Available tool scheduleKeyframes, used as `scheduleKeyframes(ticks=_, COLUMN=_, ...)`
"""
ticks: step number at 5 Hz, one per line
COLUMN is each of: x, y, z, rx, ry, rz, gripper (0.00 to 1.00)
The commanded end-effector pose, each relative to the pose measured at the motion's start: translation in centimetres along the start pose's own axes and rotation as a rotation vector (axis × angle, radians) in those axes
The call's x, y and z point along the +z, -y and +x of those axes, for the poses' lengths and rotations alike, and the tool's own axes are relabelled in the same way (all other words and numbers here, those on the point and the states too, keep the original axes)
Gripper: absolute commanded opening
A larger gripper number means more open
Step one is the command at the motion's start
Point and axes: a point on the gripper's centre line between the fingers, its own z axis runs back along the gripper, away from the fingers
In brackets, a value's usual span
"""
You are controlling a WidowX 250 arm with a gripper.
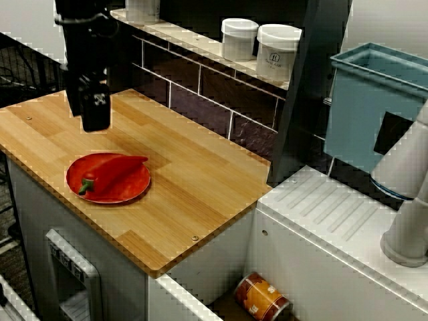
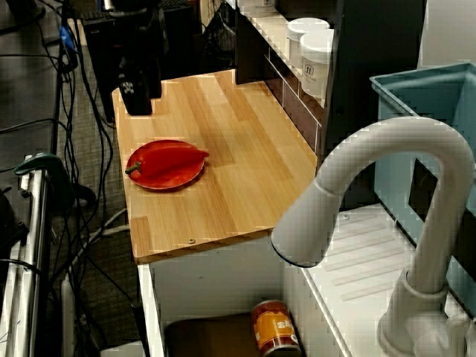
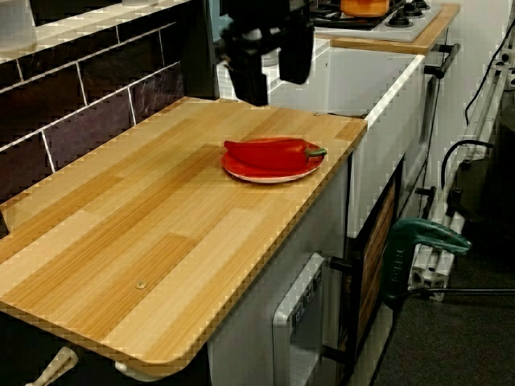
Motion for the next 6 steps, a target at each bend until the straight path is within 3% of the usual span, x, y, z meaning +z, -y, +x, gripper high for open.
scheduleKeyframes(ticks=1, x=-4.0, y=-1.5, z=0.2, rx=0.107, ry=0.018, rz=0.038, gripper=1.0)
scheduleKeyframes(ticks=2, x=-5.0, y=-1.3, z=-0.1, rx=0.128, ry=0.007, rz=0.055, gripper=1.0)
scheduleKeyframes(ticks=5, x=-6.5, y=-1.2, z=-0.6, rx=0.216, ry=0.0, rz=0.019, gripper=1.0)
scheduleKeyframes(ticks=6, x=-7.1, y=-1.5, z=-0.5, rx=0.251, ry=-0.001, rz=0.035, gripper=0.0)
